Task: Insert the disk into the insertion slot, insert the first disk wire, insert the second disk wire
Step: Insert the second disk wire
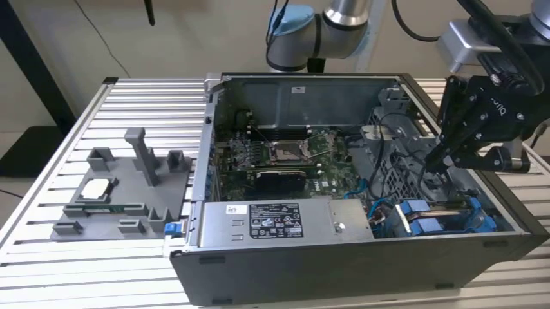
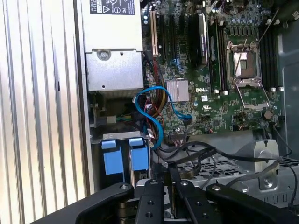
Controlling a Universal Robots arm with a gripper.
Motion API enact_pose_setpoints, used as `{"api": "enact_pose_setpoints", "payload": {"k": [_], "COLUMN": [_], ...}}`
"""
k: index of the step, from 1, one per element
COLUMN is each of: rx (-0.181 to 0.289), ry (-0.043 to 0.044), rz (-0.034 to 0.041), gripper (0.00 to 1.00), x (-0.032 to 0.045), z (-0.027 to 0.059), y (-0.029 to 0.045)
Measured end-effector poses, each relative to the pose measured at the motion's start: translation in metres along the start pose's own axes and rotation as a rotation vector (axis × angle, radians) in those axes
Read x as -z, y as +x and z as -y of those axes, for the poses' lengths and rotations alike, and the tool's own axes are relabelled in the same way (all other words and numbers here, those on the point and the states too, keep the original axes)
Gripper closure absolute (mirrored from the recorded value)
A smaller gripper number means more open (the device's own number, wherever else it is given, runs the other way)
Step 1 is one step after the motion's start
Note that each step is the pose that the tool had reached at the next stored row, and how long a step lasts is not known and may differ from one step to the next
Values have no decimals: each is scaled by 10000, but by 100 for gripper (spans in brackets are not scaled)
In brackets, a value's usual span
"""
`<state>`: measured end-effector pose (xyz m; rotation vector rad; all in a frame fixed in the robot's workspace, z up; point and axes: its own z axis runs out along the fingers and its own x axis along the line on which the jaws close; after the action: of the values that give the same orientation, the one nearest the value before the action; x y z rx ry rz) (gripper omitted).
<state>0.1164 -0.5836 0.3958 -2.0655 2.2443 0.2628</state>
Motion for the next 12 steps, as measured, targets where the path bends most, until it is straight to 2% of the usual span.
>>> {"api": "enact_pose_setpoints", "payload": {"k": [9, 10, 12], "rx": [2, 5, 20], "ry": [11, 28, 115], "rz": [2, 2, 9], "gripper": [84, 84, 84], "x": [-6, -10, -26], "z": [0, 0, 1], "y": [0, 2, 5]}}
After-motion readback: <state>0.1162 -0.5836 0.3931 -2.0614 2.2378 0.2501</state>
